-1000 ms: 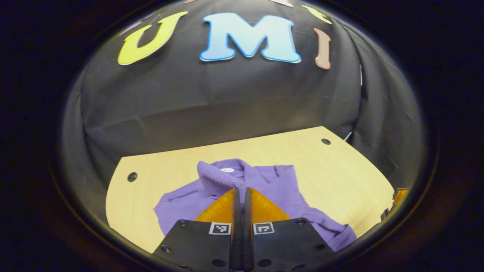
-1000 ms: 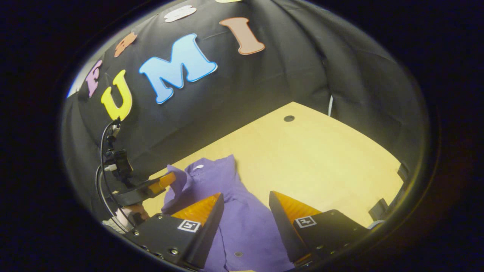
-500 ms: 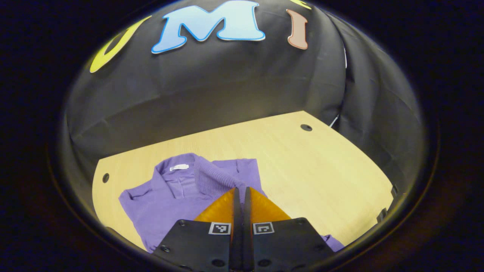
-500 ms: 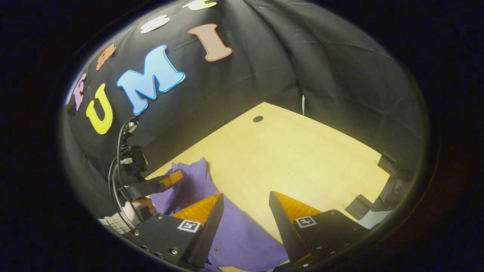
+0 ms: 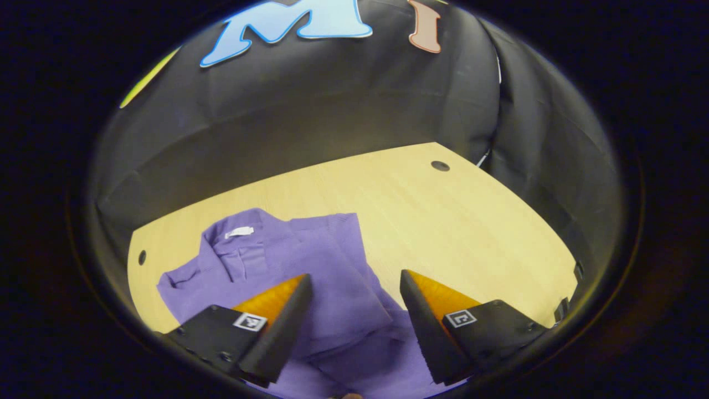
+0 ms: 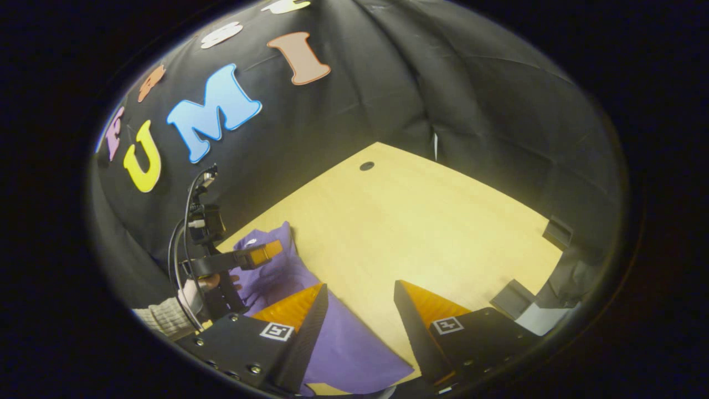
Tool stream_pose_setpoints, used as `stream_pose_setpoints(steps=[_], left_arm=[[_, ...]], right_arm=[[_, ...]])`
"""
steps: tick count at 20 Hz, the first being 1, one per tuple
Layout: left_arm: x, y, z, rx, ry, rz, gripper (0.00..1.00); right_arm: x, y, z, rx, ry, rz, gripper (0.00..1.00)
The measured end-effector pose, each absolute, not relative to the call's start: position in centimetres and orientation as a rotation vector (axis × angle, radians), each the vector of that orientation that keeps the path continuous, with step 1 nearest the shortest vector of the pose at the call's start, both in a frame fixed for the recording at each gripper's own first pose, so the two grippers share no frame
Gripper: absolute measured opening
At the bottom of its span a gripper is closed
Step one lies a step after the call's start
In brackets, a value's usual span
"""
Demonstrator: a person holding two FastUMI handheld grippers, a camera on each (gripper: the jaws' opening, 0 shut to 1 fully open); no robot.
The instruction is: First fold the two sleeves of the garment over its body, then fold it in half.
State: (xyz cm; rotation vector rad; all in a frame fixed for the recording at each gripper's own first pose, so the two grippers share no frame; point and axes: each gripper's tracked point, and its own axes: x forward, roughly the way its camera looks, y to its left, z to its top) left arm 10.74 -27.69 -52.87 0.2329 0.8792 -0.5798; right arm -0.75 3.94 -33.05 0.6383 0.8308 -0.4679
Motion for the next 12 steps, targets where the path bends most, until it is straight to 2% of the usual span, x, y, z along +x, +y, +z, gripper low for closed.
stream_pose_setpoints(steps=[6,9,12], left_arm=[[8.5,-24.0,-47.7,0.172,0.835,-0.558,0.97],[6.4,-19.0,-46.2,0.174,0.835,-0.516,1.0],[3.4,-13.6,-46.5,0.188,0.878,-0.442,0.95]], right_arm=[[0.2,6.7,-34.3,0.602,0.884,-0.332,0.76],[0.4,8.4,-35.9,0.57,0.943,-0.246,0.75],[0.0,10.3,-37.5,0.526,1.011,-0.163,0.76]])
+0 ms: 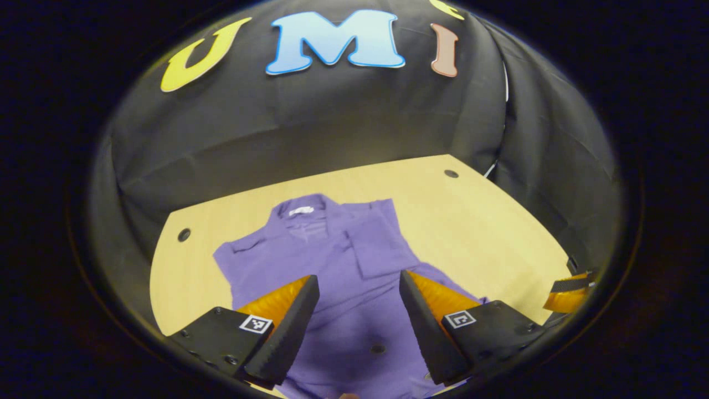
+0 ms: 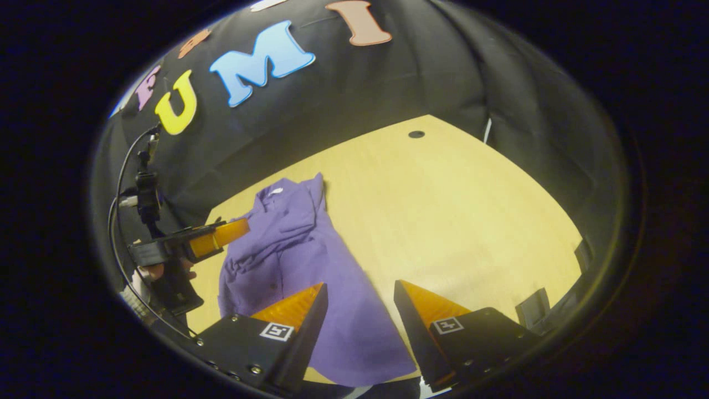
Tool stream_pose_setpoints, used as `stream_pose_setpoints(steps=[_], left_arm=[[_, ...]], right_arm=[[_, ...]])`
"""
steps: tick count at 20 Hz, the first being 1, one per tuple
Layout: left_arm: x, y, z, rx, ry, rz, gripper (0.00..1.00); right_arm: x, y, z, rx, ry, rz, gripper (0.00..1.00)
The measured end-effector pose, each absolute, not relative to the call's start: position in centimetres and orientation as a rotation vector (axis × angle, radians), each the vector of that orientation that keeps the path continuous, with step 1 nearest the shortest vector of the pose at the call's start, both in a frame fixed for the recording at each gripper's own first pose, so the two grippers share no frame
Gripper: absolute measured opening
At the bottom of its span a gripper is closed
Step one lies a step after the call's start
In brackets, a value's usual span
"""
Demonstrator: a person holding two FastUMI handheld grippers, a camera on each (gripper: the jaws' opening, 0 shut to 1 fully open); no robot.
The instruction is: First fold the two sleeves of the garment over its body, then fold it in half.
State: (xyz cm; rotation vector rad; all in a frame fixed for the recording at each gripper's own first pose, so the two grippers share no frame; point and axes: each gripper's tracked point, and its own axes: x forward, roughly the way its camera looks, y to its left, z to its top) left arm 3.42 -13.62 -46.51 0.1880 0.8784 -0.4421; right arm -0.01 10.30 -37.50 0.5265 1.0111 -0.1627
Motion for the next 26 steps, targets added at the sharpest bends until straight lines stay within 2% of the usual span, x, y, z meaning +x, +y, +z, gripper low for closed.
stream_pose_setpoints(steps=[1,2,3,8,9,10,13,14,15,19,21,23,24,26], left_arm=[[2.5,-11.9,-46.9,0.192,0.895,-0.413,0.94],[1.2,-10.2,-47.5,0.196,0.913,-0.384,1.0],[0.0,-8.6,-48.2,0.201,0.935,-0.357,0.98],[-7.5,-3.3,-51.0,0.183,1.063,-0.275,1.0],[-8.8,-2.7,-51.5,0.181,1.086,-0.265,0.93],[-10.0,-2.2,-52.0,0.178,1.107,-0.257,1.0],[-13.2,-0.7,-52.9,0.176,1.165,-0.237,0.98],[-13.8,-0.3,-53.4,0.178,1.181,-0.232,1.0],[-14.4,0.1,-53.6,0.182,1.195,-0.225,0.98],[-16.2,1.4,-54.8,0.207,1.248,-0.199,1.0],[-16.8,2.1,-55.6,0.222,1.282,-0.179,0.97],[-16.8,2.0,-55.8,0.206,1.294,-0.171,1.0],[-16.9,2.0,-55.8,0.201,1.309,-0.166,0.97],[-16.9,1.7,-56.0,0.192,1.326,-0.167,1.0]], right_arm=[[-0.2,10.9,-38.0,0.511,1.033,-0.136,0.76],[-0.4,11.4,-38.6,0.498,1.058,-0.111,0.76],[-0.7,11.9,-39.1,0.487,1.081,-0.092,0.76],[-2.3,14.1,-41.8,0.473,1.195,-0.042,0.76],[-2.7,14.4,-42.1,0.468,1.214,-0.035,0.76],[-3.3,14.6,-42.5,0.457,1.236,-0.027,0.76],[-4.9,15.4,-44.0,0.419,1.314,0.002,0.76],[-5.3,15.7,-44.4,0.409,1.332,0.009,0.76],[-5.7,15.8,-44.7,0.402,1.351,0.013,0.76],[-6.5,16.6,-45.8,0.39,1.401,0.02,0.76],[-6.6,16.8,-46.3,0.378,1.419,0.02,0.76],[-6.9,16.7,-46.8,0.354,1.443,0.016,0.76],[-6.9,16.7,-47.0,0.34,1.456,0.013,0.78],[-6.8,16.6,-47.1,0.325,1.464,0.007,0.8]])
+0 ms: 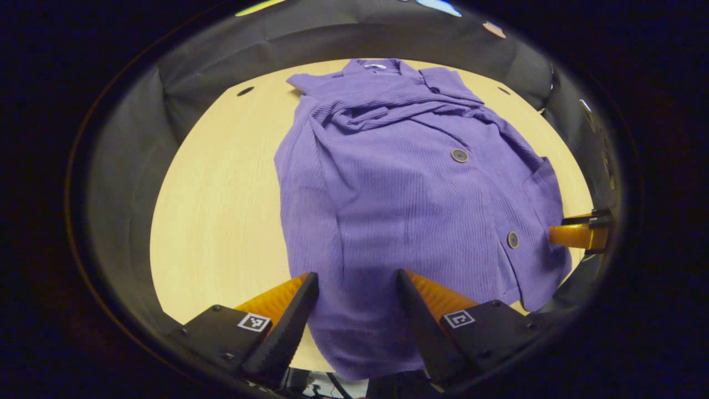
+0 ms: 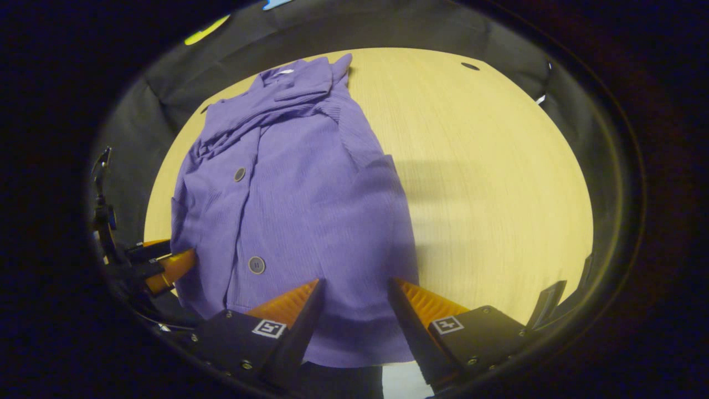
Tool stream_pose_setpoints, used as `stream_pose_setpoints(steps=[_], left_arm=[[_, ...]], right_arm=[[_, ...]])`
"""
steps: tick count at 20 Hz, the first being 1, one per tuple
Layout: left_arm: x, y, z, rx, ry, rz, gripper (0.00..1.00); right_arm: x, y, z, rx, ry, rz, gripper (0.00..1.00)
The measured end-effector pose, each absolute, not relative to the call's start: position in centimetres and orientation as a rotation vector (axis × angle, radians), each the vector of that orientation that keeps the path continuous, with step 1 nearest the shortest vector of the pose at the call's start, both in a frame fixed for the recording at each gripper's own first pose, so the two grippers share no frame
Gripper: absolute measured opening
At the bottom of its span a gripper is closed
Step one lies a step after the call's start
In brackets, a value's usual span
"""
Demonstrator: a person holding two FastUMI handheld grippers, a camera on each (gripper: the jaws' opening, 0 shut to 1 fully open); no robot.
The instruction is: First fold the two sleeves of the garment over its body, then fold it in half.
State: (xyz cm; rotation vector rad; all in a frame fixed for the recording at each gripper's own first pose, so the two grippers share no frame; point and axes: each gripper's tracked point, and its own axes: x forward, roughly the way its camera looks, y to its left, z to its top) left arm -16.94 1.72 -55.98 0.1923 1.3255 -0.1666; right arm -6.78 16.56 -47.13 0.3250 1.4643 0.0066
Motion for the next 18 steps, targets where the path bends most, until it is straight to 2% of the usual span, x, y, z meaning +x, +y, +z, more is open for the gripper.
stream_pose_setpoints(steps=[2,4,5,7,8,11,14,15,18], left_arm=[[-16.8,1.6,-56.2,0.192,1.34,-0.167,0.98],[-16.4,1.5,-56.2,0.183,1.354,-0.16,0.97],[-16.3,1.5,-56.1,0.183,1.357,-0.155,0.92],[-15.9,1.0,-56.3,0.188,1.351,-0.174,0.89],[-15.8,0.8,-56.3,0.189,1.349,-0.182,0.8],[-14.7,0.5,-56.2,0.165,1.329,-0.171,0.46],[-14.5,0.3,-56.5,0.172,1.337,-0.171,0.1],[-14.8,0.4,-56.4,0.177,1.34,-0.173,0.08],[-14.1,0.5,-55.8,0.126,1.307,-0.157,0.07]], right_arm=[[-7.7,16.8,-47.6,0.288,1.532,-0.005,0.8],[-8.0,16.9,-48.0,0.2,1.581,0.014,0.84],[-7.9,16.9,-47.8,0.152,1.593,0.024,0.84],[-7.6,17.1,-47.4,0.136,1.596,0.015,0.81],[-7.5,16.9,-48.0,0.152,1.585,0.004,0.79],[-6.8,16.8,-47.7,0.274,1.546,-0.068,0.1],[-6.2,16.6,-47.7,0.294,1.525,-0.088,0.1],[-6.4,16.8,-47.6,0.291,1.539,-0.089,0.02],[-5.8,17.5,-47.3,0.345,1.52,-0.103,0.02]])
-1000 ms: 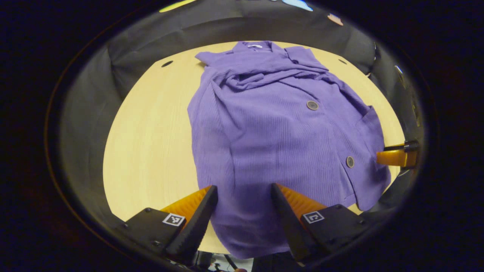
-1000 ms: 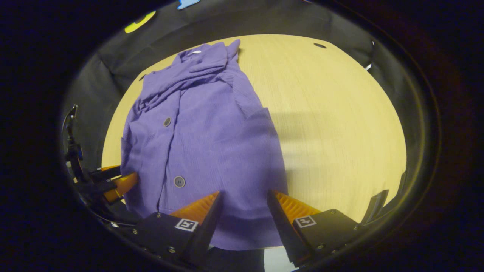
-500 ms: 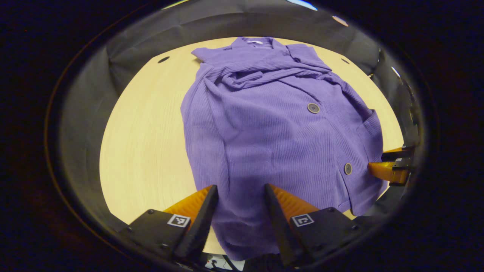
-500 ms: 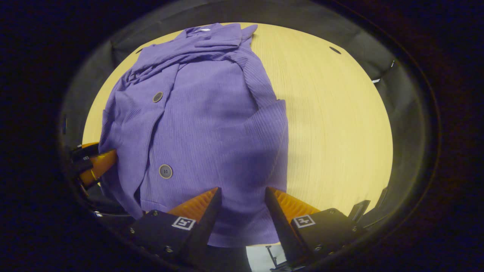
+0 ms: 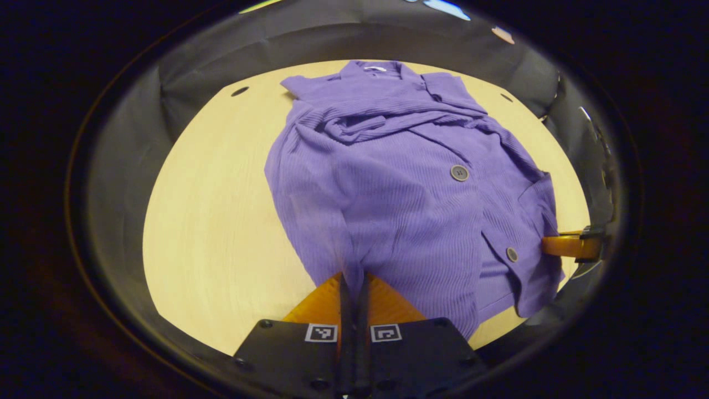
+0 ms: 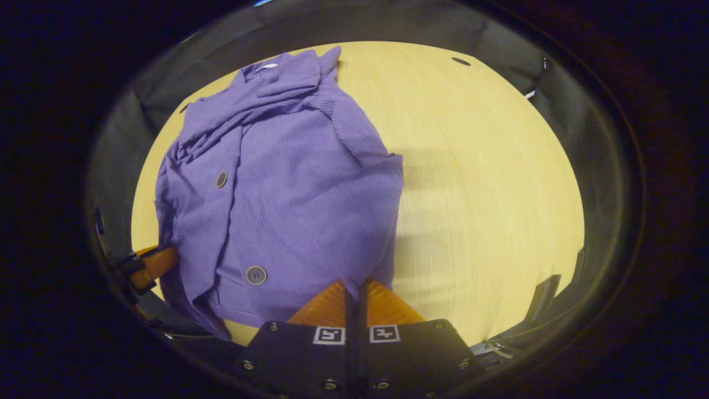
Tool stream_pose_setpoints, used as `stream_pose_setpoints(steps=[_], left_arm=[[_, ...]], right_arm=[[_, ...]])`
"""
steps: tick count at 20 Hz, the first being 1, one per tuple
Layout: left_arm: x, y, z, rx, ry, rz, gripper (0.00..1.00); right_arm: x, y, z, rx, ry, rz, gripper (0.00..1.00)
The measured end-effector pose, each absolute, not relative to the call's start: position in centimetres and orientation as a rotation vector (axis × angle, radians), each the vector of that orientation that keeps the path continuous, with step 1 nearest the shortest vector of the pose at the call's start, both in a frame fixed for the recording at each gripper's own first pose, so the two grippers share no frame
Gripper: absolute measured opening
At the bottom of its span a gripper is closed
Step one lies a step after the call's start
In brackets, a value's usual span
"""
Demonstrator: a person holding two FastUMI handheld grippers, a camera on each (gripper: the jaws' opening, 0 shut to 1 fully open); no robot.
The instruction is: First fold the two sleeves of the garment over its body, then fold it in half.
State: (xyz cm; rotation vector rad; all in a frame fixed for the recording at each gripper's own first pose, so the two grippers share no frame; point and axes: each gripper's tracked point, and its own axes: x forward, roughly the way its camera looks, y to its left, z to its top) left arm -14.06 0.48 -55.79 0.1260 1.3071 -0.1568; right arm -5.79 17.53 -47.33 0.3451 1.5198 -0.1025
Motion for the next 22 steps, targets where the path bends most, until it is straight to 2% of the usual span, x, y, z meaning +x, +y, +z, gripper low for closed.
stream_pose_setpoints(steps=[10,22], left_arm=[[-7.9,-0.1,-52.2,0.05,1.206,-0.16,0.07],[6.8,-0.6,-48.5,-0.011,1.04,-0.145,0.07]], right_arm=[[3.9,19.6,-42.7,0.477,1.362,-0.043,0.02],[18.9,17.2,-40.4,0.53,1.167,-0.057,0.0]])
